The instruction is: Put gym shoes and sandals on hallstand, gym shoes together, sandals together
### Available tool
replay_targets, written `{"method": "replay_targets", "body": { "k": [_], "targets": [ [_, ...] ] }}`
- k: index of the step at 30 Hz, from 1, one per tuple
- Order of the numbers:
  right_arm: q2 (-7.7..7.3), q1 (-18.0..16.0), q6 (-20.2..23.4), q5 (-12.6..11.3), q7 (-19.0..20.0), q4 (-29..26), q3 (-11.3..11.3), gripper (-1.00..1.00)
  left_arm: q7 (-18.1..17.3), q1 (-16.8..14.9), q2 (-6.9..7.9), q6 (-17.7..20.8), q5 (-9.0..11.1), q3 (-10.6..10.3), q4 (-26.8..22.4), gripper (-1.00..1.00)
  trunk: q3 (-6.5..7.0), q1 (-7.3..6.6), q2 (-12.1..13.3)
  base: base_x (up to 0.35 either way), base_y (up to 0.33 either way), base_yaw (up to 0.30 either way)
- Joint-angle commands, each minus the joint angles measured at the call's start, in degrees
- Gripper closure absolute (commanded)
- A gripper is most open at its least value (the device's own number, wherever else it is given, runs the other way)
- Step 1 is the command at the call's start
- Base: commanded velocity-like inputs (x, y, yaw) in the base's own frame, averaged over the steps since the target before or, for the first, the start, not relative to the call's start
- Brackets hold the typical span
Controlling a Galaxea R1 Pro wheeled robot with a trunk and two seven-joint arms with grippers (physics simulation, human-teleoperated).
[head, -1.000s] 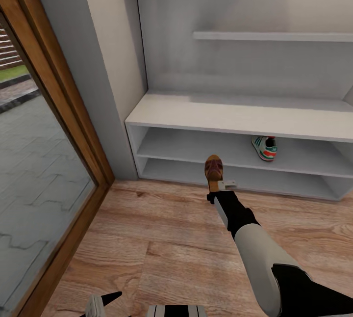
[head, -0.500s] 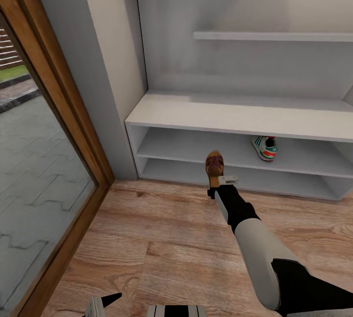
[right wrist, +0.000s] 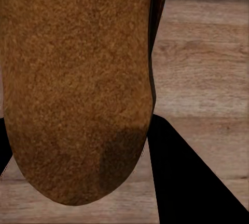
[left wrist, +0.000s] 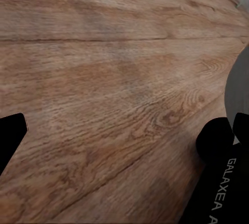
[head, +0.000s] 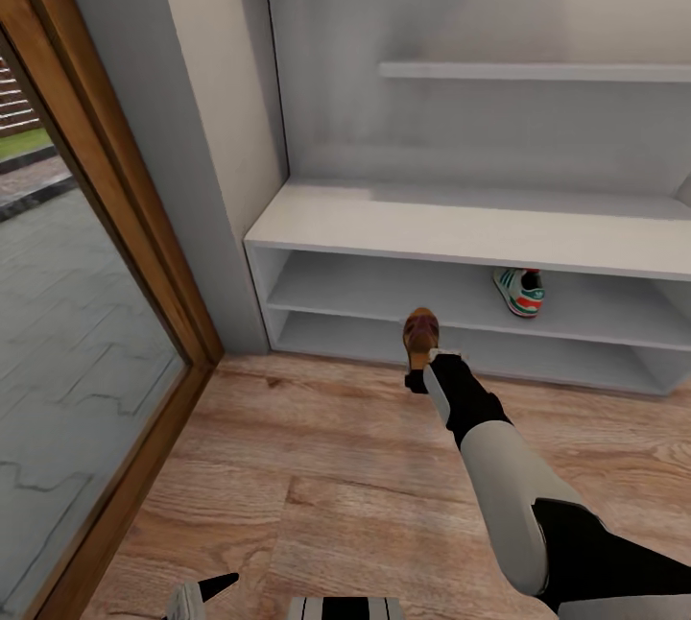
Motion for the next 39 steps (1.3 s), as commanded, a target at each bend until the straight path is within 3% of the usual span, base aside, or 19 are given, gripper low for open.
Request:
{"method": "replay_targets", "body": {
  "k": [1, 19, 39],
  "targets": [
    [0.09, -0.03, 0.28, 0.44, -0.04, -0.08, -0.38, 1.0, -0.19, -0.03, -0.01, -0.32, 0.1, 0.06, 0.05, -1.0, -0.05, 0.01, -0.02, 0.258, 0.0, 0.0],
    [0.09, 0.0, 0.24, 0.43, -0.04, -0.01, -0.42, 1.0, -0.19, -0.03, -0.03, -0.33, 0.1, 0.05, 0.05, -1.0, -0.05, 0.01, -0.02, 0.319, 0.0, 0.0],
    [0.09, -0.02, 0.24, 0.43, -0.03, 0.01, -0.48, 1.0, -0.19, -0.03, -0.03, -0.36, 0.1, 0.0, 0.05, -1.0, -0.05, 0.01, -0.02, 0.147, 0.0, 0.0]
  ]
}}
